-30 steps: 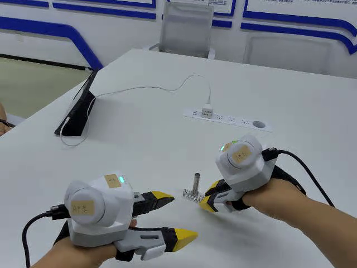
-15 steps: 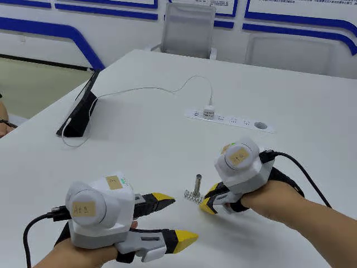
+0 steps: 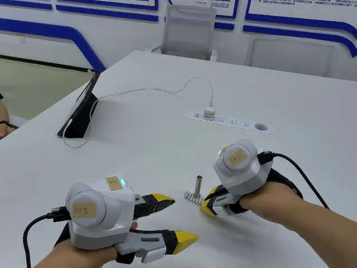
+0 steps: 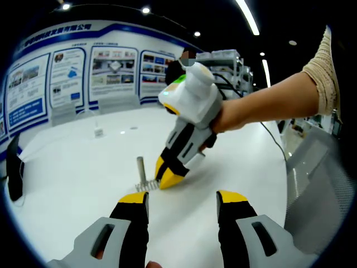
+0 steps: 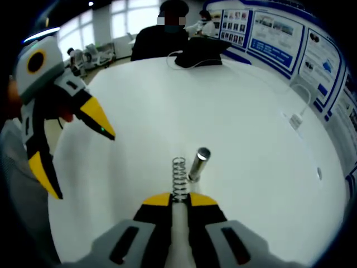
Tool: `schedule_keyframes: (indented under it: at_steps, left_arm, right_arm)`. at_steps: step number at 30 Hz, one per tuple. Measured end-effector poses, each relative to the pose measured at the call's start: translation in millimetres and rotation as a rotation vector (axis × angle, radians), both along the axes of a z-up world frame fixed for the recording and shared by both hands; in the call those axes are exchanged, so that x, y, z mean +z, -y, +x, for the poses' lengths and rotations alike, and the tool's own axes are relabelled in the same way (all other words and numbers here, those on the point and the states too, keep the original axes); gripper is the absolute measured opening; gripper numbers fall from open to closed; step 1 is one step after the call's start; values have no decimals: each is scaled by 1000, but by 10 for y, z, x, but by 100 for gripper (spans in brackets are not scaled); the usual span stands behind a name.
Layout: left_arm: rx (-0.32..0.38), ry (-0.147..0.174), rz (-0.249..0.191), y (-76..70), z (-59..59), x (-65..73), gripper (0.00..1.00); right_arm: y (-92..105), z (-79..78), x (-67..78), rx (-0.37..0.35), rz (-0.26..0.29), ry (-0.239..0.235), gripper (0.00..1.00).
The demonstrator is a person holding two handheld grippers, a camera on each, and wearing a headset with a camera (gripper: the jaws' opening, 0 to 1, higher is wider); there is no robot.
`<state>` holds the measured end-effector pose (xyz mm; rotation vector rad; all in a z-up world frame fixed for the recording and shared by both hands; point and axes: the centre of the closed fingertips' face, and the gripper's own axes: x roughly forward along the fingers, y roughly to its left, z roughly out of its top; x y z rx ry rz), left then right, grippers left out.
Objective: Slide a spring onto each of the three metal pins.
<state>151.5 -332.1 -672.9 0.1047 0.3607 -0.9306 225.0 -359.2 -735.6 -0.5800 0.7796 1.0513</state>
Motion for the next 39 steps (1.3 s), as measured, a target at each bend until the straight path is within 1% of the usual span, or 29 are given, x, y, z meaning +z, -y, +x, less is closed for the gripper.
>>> schedule_keyframes:
  at_steps: [5, 13, 19, 22, 28, 39]
  left_arm:
    - [0, -1, 3, -7, 2, -14, 49]
    - [1, -2, 6, -1, 7, -27, 49]
    - [2, 2, 6, -7, 11, -15, 49]
    - [1, 1, 8, -11, 9, -25, 49]
    - [-2, 3, 7, 12, 14, -20, 49]
    - [-17, 9, 13, 51, 7, -10, 49]
  right_arm:
    - [-4, -38, 28, 4, -2, -3, 12]
    - [-52, -120, 111, 26, 7, 1, 12]
    - [-84, -228, 206, 58, 7, 7, 12]
    - [-75, -266, 267, 66, 10, 11, 12]
    - [-42, -337, 339, 69, 15, 11, 11]
    - [56, -517, 474, 111, 16, 14, 11]
